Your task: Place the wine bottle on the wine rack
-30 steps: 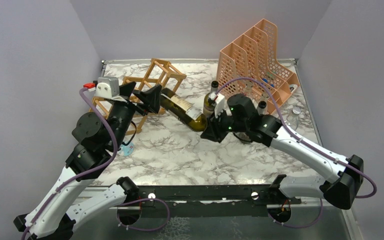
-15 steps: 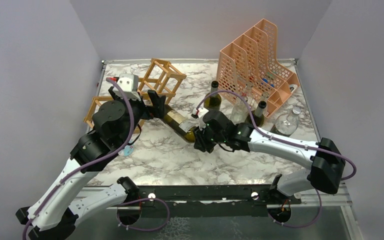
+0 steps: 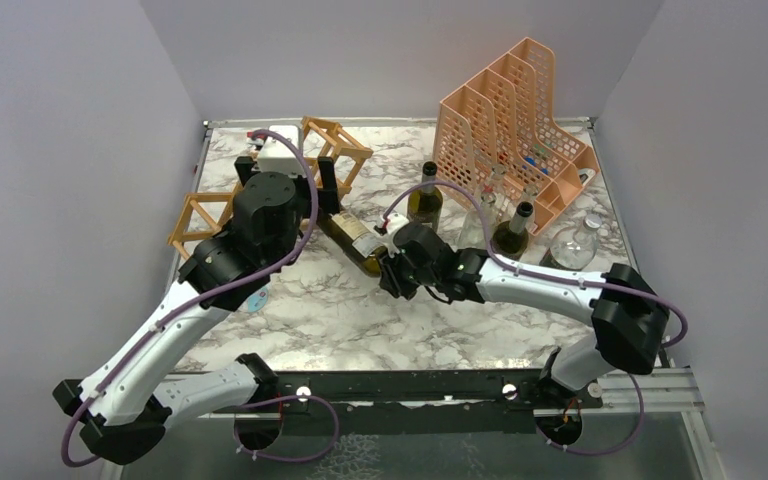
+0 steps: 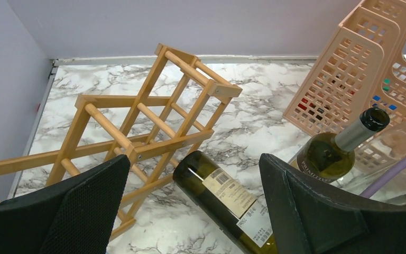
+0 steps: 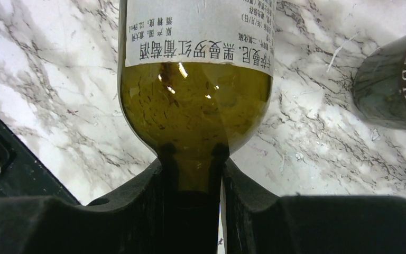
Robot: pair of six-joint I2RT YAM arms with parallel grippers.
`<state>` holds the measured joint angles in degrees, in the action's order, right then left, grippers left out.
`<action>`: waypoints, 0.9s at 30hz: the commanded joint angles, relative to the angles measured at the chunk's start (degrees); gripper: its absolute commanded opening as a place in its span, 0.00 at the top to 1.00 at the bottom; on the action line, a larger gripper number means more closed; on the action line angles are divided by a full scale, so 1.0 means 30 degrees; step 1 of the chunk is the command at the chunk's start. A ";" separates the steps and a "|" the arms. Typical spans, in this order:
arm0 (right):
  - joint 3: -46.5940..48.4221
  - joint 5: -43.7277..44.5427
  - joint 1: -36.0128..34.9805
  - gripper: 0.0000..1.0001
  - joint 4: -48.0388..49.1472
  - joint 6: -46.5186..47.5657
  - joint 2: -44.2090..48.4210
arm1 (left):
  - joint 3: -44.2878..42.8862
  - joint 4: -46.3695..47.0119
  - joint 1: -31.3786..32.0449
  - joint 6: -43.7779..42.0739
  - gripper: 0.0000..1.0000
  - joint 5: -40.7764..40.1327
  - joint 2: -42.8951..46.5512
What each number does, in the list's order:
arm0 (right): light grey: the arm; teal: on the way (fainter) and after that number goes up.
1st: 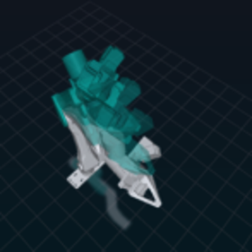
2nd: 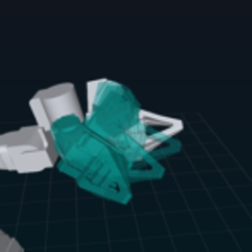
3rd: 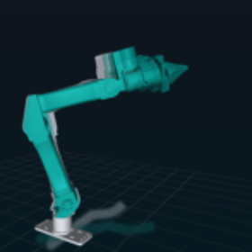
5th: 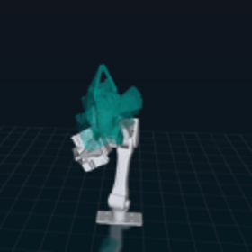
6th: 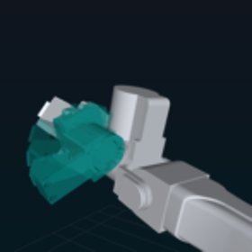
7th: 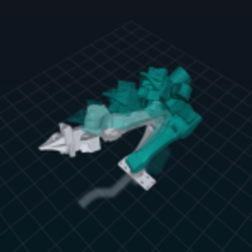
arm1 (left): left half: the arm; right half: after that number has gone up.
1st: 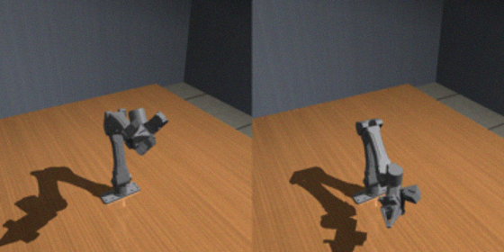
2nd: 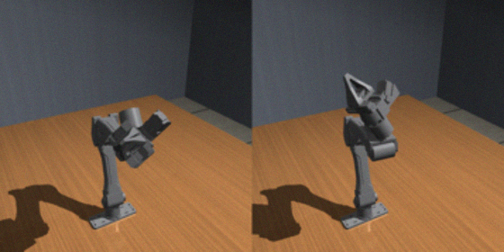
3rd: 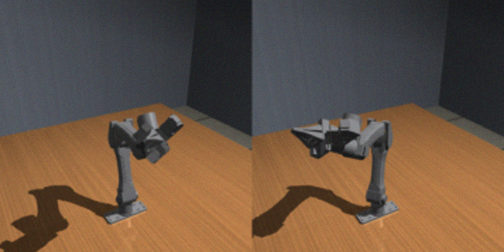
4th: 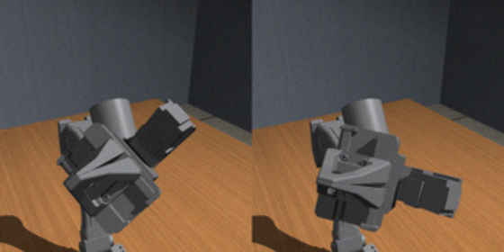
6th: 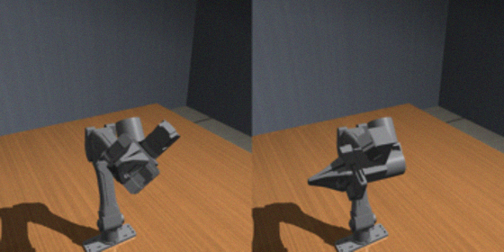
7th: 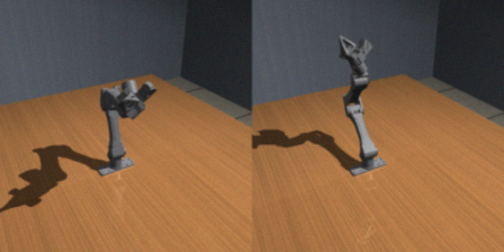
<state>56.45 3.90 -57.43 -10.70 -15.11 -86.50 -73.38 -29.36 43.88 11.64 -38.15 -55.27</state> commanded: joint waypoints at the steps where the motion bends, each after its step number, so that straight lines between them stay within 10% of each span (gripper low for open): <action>1: 0.0984 0.0790 -0.0215 0.99 0.2635 -0.0334 -0.0359 | -0.0834 0.0533 -0.0163 0.0519 0.01 -0.0359 -0.0716; 27: 0.4353 0.1574 -0.0211 0.99 0.3826 0.1583 -0.4328 | -0.2306 -0.1434 -0.9194 0.2507 0.01 0.9207 -0.4576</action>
<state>65.08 6.87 -57.58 -8.45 -13.47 -99.11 -78.37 -33.01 18.41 19.29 -13.87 -69.45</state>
